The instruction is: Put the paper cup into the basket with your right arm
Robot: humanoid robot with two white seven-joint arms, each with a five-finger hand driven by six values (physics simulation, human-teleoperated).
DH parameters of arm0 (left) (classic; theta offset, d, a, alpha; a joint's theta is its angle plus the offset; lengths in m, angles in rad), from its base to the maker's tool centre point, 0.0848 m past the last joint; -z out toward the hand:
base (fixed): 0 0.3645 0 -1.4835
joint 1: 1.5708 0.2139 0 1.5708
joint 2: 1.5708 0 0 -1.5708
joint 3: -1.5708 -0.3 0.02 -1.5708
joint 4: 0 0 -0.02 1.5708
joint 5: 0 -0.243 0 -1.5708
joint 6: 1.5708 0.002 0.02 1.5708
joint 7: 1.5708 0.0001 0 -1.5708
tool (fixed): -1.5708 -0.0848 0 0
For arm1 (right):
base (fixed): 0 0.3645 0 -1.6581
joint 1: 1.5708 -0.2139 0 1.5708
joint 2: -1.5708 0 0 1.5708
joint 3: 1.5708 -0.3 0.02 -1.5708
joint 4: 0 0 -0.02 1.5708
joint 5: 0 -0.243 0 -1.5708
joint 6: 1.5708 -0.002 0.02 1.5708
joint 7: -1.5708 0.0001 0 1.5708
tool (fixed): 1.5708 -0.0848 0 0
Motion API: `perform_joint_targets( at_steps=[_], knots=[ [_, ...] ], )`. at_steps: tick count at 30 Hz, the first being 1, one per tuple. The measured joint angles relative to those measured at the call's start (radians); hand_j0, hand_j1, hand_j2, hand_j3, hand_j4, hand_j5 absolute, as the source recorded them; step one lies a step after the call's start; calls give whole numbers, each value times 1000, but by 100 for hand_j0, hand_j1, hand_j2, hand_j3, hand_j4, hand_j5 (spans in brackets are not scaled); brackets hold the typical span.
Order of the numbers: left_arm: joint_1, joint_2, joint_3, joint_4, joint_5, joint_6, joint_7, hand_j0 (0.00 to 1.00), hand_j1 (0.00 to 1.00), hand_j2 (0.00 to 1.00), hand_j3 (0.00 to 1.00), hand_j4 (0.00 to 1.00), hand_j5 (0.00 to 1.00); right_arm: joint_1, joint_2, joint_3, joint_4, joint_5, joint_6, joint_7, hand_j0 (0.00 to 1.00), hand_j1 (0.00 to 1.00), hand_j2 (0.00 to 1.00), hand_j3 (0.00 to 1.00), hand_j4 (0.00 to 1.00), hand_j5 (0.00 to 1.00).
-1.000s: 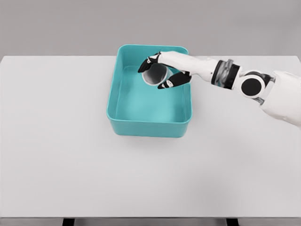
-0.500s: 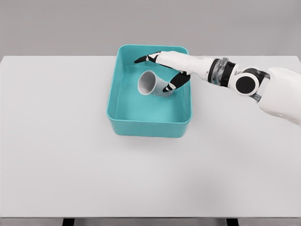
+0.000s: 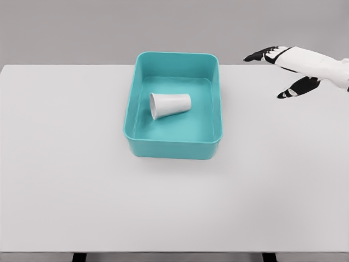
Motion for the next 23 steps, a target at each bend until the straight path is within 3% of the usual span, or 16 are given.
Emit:
perform_joint_targets(
  at_steps=[2, 6, 9, 23],
  knots=[
    [0, 0, 0, 0, 0, 0, 0, 100, 100, 100, 100, 100, 100, 0, -19, 0, -5, 41, -5, 4, 100, 100, 100, 100, 100, 100],
    [0, 0, 0, 0, 0, 0, 0, 100, 100, 100, 100, 100, 100, 12, -35, -1, -35, 244, -9, 8, 100, 100, 100, 100, 100, 100],
    [0, 0, 0, 0, 0, 0, 0, 100, 100, 100, 100, 100, 100, 11, -26, -2, -54, 314, -10, 9, 100, 100, 100, 100, 100, 100],
    [3, 0, 0, 1, 0, 0, 0, 100, 100, 100, 100, 100, 100, 14, -17, 1, -63, 355, -11, 9, 100, 100, 100, 100, 100, 100]
  ],
)
